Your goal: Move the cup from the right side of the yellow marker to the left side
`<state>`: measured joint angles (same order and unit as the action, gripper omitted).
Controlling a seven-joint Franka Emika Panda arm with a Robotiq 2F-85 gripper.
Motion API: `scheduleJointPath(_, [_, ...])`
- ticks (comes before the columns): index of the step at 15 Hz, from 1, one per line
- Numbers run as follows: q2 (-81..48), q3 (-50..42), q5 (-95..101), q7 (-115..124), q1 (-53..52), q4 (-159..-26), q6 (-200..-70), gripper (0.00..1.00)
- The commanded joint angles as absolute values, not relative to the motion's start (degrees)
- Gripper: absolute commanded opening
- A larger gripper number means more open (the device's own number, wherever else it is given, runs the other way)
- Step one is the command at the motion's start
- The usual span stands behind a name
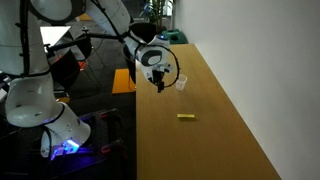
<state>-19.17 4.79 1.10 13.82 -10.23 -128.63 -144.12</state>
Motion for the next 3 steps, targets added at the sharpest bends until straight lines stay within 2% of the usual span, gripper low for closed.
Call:
scheduleJointPath(1, [-19.1, 4.7, 1.0, 13.7, -10.3, -128.6, -144.0, 1.00])
scheduleJointPath(3, [-19.1, 4.7, 1.0, 13.7, -10.3, -128.6, -144.0, 1.00])
